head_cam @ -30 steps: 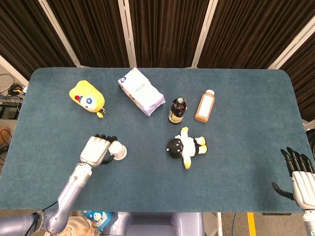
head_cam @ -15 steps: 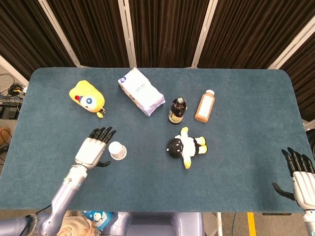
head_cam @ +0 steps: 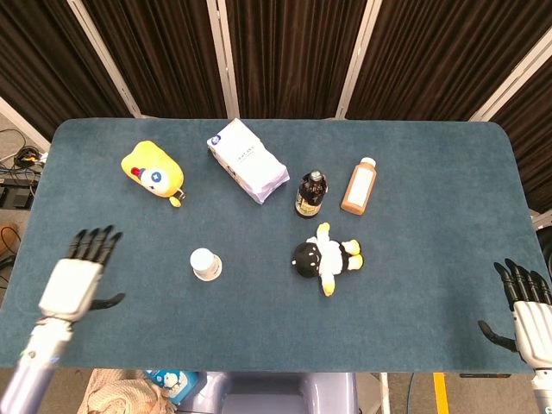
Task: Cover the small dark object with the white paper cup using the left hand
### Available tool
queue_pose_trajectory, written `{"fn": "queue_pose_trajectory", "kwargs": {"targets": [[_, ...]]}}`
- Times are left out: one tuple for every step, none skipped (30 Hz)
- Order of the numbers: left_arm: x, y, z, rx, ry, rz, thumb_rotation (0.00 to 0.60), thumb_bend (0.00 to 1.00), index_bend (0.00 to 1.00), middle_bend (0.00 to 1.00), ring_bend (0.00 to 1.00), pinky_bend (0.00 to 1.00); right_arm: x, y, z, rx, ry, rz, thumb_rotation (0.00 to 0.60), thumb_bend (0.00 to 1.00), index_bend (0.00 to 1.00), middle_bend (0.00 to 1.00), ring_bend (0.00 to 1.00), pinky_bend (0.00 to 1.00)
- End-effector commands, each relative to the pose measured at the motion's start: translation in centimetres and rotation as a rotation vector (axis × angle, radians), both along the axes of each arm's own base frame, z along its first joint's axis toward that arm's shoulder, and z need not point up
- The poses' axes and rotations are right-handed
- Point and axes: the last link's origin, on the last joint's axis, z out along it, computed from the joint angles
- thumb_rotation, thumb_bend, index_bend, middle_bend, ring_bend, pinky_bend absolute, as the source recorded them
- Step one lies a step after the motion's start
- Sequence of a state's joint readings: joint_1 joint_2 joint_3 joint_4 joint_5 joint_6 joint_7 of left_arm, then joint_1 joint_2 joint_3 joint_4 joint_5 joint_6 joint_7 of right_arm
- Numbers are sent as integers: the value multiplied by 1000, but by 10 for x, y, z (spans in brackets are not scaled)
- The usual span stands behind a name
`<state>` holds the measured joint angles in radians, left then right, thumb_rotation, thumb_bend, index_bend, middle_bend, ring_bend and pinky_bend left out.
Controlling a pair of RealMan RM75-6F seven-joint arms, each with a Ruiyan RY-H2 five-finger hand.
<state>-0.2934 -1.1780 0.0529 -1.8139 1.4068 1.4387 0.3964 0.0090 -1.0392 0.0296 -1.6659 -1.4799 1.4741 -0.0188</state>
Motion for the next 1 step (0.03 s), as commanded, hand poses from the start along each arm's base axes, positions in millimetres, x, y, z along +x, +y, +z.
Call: {"fn": "queue_pose_trajectory", "kwargs": {"targets": [[-24,-18,18,51,-2,31,600,68,0,0,0,8,0,0,0,0,1,2,600,236,0,0,0,0]]}}
